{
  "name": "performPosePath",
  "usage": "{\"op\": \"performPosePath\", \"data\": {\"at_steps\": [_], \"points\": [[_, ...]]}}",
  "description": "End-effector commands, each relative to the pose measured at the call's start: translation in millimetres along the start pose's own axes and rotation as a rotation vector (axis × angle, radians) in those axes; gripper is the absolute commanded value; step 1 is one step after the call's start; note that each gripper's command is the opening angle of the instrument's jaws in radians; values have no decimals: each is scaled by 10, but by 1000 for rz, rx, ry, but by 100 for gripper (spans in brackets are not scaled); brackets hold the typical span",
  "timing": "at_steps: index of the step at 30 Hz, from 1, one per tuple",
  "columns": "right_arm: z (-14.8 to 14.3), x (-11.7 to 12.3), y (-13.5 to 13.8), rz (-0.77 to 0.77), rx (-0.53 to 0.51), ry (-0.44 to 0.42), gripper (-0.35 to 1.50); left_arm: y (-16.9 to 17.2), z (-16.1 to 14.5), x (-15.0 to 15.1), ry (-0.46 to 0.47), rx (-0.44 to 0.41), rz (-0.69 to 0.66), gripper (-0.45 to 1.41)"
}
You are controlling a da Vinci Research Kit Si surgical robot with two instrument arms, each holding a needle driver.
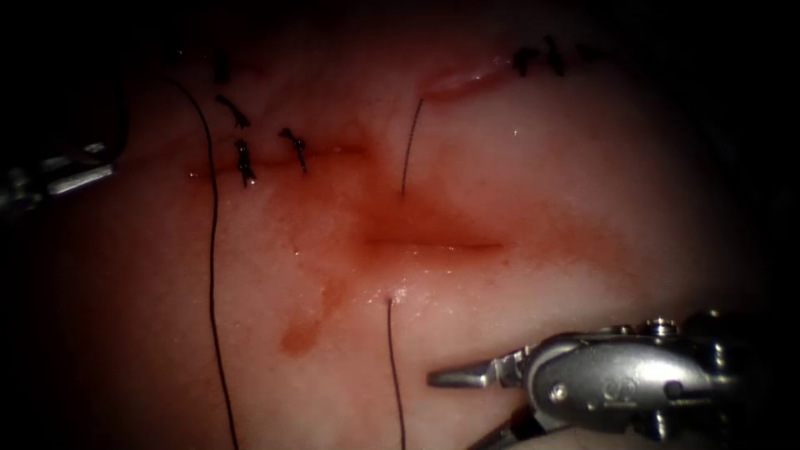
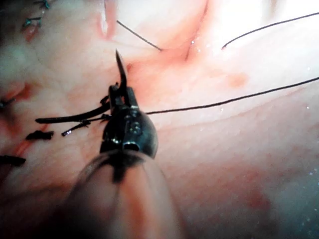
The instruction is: Wound Closure
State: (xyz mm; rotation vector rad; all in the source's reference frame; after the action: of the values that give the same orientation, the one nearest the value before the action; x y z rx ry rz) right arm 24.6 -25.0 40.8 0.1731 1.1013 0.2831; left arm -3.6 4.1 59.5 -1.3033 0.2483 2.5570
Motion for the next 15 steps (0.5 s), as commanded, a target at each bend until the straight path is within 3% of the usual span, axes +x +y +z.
{"op": "performPosePath", "data": {"at_steps": [1,2,4,5,6,7,11,15], "points": [[-2,-1,35,107,-132,25,145,-1,9,-1,2,0,1,-45],[-10,-6,48,190,-177,57,145,-1,9,-1,2,0,1,-45],[-13,-14,54,244,-203,30,141,-1,9,-1,2,0,1,-45],[-14,-16,56,292,-208,17,135,-2,10,-2,2,0,1,-45],[-13,-20,59,351,-202,8,113,-2,10,-2,2,1,1,-45],[-12,-22,62,401,-208,0,110,-2,10,-3,2,1,1,-45],[5,-28,85,590,-246,4,108,-2,11,-5,1,-1,3,-45],[33,-42,118,829,-331,28,121,-1,12,-5,-1,-2,4,-45]]}}
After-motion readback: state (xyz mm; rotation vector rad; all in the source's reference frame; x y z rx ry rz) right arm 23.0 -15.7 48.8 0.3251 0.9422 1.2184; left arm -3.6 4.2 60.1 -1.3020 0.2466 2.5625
